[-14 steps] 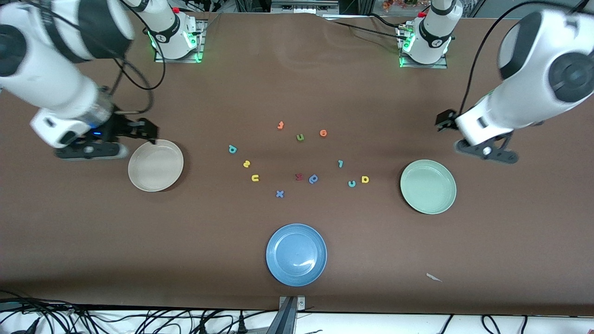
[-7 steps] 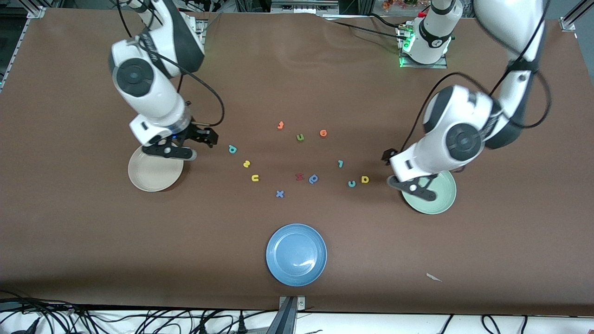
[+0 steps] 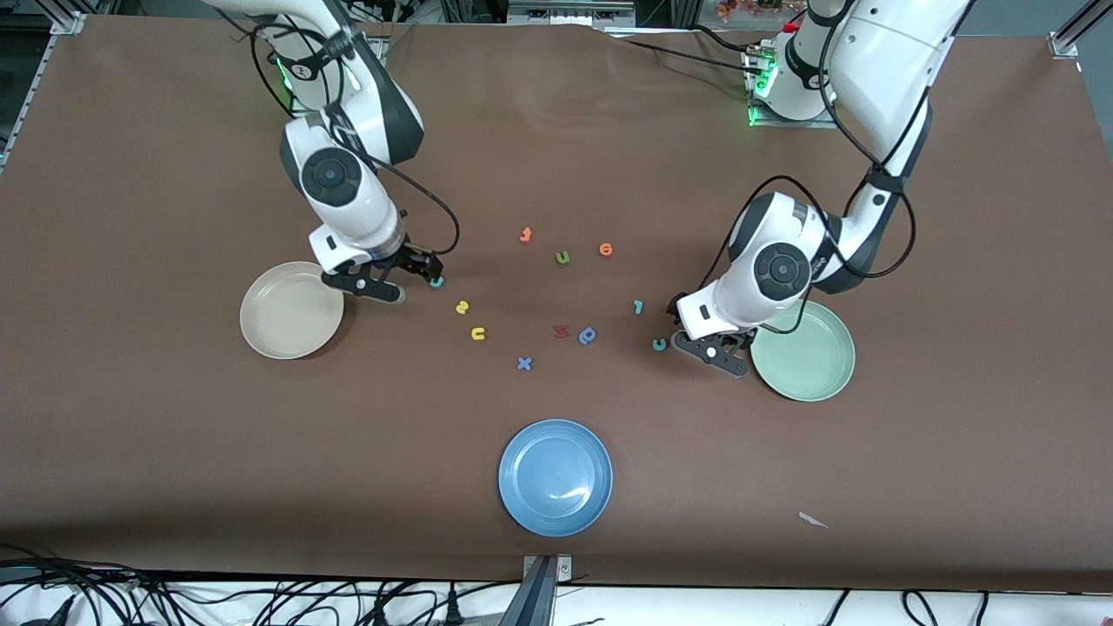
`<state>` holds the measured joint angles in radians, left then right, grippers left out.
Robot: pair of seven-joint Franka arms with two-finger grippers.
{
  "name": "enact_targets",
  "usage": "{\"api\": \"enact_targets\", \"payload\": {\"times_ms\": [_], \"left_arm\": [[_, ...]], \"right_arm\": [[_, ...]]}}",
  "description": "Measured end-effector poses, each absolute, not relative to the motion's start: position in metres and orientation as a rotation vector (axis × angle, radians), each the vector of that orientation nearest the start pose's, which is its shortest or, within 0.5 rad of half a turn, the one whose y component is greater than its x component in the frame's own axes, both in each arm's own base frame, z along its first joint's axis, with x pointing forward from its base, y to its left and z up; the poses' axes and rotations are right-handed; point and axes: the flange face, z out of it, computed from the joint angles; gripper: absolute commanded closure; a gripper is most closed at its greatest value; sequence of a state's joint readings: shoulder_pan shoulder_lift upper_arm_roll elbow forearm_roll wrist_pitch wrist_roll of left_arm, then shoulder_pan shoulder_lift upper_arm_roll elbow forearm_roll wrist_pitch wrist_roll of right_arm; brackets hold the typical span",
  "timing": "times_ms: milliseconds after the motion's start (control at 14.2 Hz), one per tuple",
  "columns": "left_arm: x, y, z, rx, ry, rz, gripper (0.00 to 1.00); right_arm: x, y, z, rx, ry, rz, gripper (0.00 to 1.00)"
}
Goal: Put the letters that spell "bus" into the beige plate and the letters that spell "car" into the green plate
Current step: 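Grasp teal p with the right gripper while the left gripper grasps yellow a, then release the yellow a onto the green plate with the left gripper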
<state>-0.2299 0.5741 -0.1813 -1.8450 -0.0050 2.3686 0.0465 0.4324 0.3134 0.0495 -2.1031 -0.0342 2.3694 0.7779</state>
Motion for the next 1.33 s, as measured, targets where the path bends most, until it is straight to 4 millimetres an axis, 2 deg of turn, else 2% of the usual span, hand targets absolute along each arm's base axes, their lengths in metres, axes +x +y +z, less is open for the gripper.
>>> {"api": "enact_targets", "payload": {"times_ms": [140, 351, 702, 772, 982, 1193, 1333], "left_arm": [[0.589, -0.251, 0.204, -3.162, 0.687, 0.093, 0.35], [0.587, -0.253, 0.196, -3.165, 0.69, 0.083, 0.35], [0.585, -0.258, 0.179, -3.173, 0.685, 0.066, 0.36], [0.584, -0.258, 0.176, -3.174, 0.684, 0.068, 0.44], [0.584, -0.258, 0.172, -3.176, 0.675, 0.069, 0.56], [0.585, -0.257, 0.172, -3.177, 0.662, 0.068, 0.85], [0.586, -0.257, 0.177, -3.178, 0.664, 0.058, 0.87]], "right_arm": [[0.509, 0.273, 0.24, -3.134, 0.463, 0.033, 0.01], [0.496, 0.284, 0.216, -3.106, 0.47, -0.011, 0.01], [0.477, 0.279, 0.195, -3.078, 0.471, -0.052, 0.01], [0.475, 0.278, 0.19, -3.076, 0.47, -0.053, 0.01], [0.472, 0.277, 0.179, -3.079, 0.471, -0.044, 0.05], [0.47, 0.277, 0.171, -3.081, 0.472, -0.036, 0.17], [0.47, 0.277, 0.169, -3.08, 0.473, -0.037, 0.21]]}}
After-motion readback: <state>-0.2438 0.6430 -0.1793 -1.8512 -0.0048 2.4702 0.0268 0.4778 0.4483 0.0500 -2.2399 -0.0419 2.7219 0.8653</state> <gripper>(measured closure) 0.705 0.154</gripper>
